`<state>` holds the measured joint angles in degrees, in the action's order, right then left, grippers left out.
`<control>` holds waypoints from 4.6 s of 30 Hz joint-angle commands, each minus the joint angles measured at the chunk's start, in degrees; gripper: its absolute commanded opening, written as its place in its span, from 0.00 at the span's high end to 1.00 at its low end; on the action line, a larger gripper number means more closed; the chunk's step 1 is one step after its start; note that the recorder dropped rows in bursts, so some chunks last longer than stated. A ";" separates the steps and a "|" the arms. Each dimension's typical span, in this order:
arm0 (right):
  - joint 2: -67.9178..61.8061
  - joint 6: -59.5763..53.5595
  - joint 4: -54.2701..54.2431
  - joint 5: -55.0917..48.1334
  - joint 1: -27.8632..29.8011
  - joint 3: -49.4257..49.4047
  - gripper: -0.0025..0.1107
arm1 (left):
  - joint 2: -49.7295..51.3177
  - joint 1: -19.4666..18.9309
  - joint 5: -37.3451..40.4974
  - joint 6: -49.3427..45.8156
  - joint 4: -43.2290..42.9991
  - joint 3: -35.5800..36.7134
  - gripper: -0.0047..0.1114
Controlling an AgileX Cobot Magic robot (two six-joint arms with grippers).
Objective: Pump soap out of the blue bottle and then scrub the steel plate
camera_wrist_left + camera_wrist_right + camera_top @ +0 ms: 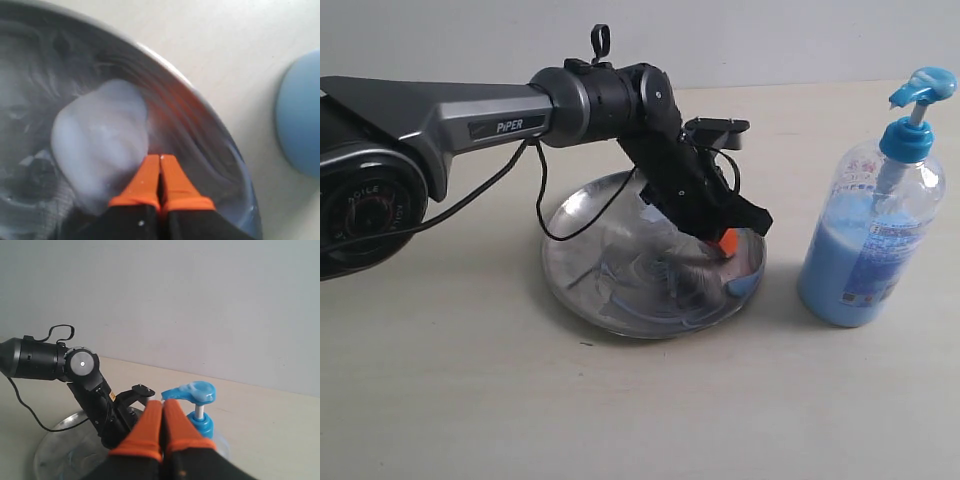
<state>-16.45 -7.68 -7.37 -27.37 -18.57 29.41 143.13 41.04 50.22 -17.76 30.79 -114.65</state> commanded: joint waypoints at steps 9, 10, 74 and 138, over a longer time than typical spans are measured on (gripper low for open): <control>0.41 0.21 0.19 0.33 -0.09 -0.42 0.98 | -5.48 0.09 -6.42 0.26 -5.62 -0.83 0.96; 0.41 0.21 0.31 0.33 -0.09 -0.42 0.98 | -6.48 0.09 -6.58 0.52 -6.56 -0.83 0.96; 0.41 0.27 1.64 5.13 -0.09 -5.93 0.98 | -75.26 -11.27 -0.89 6.23 -17.01 40.31 0.96; 0.41 0.17 1.50 5.13 -0.09 -5.93 0.98 | -119.43 -25.03 -40.10 29.80 -42.65 83.70 0.96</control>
<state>-16.22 -7.69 -5.80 -22.95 -18.57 23.77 25.71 18.11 11.36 11.35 -11.75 -33.30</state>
